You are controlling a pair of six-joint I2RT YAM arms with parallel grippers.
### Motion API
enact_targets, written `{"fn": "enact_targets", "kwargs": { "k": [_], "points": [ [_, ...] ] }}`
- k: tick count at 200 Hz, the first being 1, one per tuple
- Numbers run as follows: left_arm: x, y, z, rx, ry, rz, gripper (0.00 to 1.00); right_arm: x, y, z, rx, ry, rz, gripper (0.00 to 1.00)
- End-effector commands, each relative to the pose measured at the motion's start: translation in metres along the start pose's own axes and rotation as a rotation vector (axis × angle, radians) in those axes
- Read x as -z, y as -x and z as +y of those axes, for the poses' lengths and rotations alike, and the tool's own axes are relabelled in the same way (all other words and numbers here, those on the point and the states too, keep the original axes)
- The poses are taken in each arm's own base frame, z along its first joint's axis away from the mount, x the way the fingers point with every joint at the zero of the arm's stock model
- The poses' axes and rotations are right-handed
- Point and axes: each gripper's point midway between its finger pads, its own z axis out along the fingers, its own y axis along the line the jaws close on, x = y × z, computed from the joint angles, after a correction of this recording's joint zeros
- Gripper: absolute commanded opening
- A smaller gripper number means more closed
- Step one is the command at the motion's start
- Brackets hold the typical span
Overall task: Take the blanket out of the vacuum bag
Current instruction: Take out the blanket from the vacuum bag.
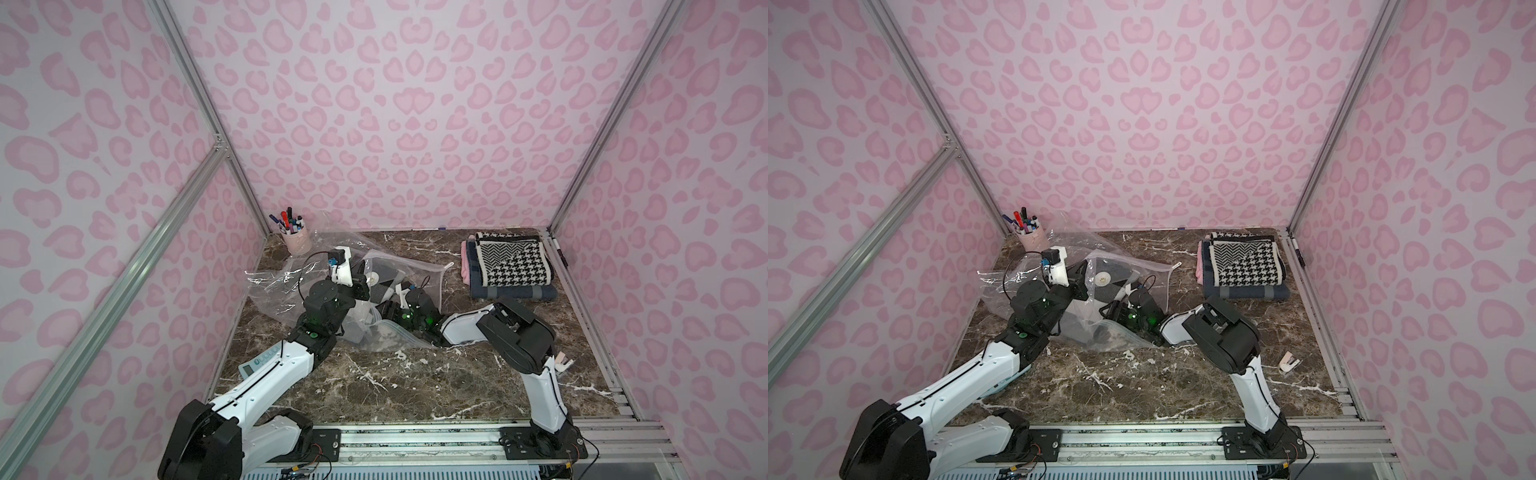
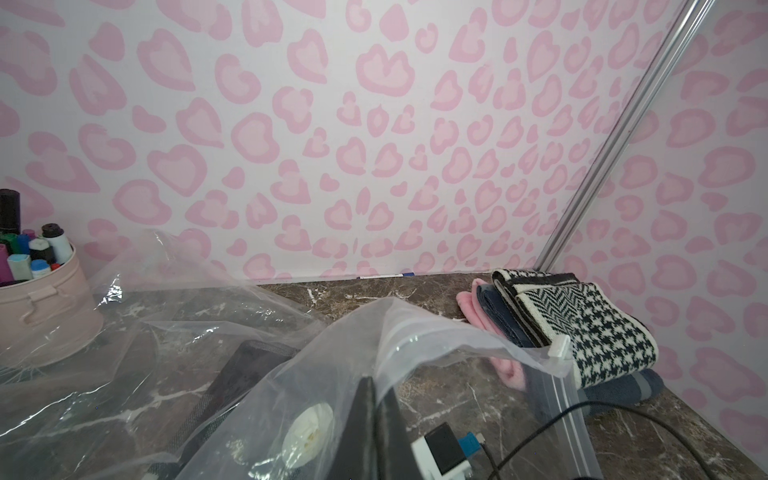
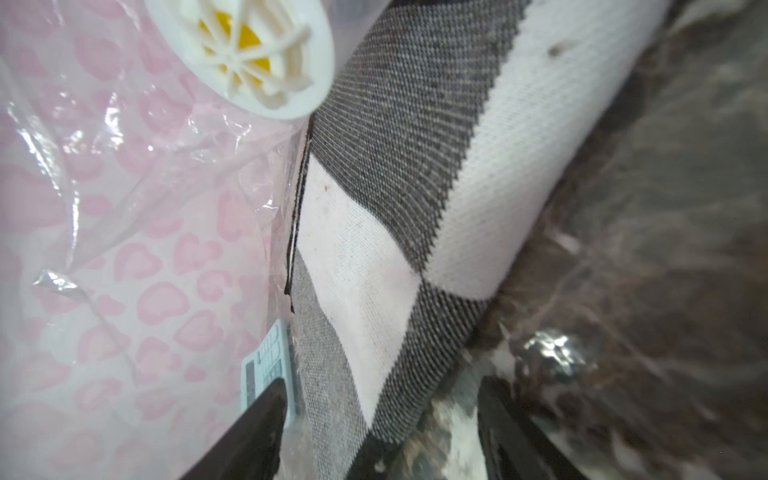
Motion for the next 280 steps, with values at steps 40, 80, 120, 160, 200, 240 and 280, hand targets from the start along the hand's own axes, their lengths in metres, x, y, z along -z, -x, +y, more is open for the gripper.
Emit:
{"fn": "enact_targets", "kwargs": {
  "k": [40,80,120,160,200,240,280],
  "points": [
    [0.001,-0.001,0.005,0.025,0.028,-0.01,0.04,-0.01,-0.009,-0.033,-0.076,-0.129,0.016,0.73],
    [0.002,-0.001,0.008,0.05,0.04,-0.019,0.04,-0.015,-0.007,-0.044,-0.122,-0.159,-0.034,0.72],
    [0.002,0.001,0.004,0.086,0.018,-0.026,0.04,-0.027,-0.01,-0.055,-0.181,-0.122,-0.079,0.69],
    [0.002,-0.002,0.005,0.081,0.022,-0.022,0.04,-0.035,-0.013,-0.064,-0.19,-0.12,-0.069,0.62],
    [0.002,-0.004,0.01,0.066,0.043,-0.02,0.04,-0.031,-0.007,-0.056,-0.141,-0.113,-0.073,0.05],
    [0.0,-0.004,0.01,0.041,0.047,-0.016,0.04,-0.017,0.001,-0.042,-0.086,-0.128,-0.087,0.0],
    [0.0,-0.004,0.011,0.016,0.051,-0.016,0.04,0.007,0.005,-0.021,0.01,-0.149,-0.107,0.0]
  ]
}}
